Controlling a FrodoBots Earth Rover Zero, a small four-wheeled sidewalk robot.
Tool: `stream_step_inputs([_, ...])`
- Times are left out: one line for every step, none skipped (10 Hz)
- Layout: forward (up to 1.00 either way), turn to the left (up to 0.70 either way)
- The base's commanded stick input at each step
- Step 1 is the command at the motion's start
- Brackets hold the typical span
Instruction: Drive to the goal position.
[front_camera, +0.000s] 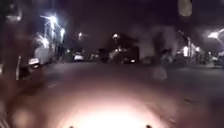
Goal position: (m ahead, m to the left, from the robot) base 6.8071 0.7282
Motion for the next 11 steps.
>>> stream_step_inputs([0.7, 0.01])
stream_step_inputs([0.7, 0.0])
stream_step_inputs([0.7, 0.0])
stream_step_inputs([0.7, 0.0])
stream_step_inputs([0.7, 0.0])
stream_step_inputs([0.7, 0.01])
stream_step_inputs([0.7, 0.02])
stream_step_inputs([0.7, 0.04])
stream_step_inputs([0.7, 0.16])
stream_step_inputs([0.7, 0.35])
stream_step_inputs([0.7, 0.33])
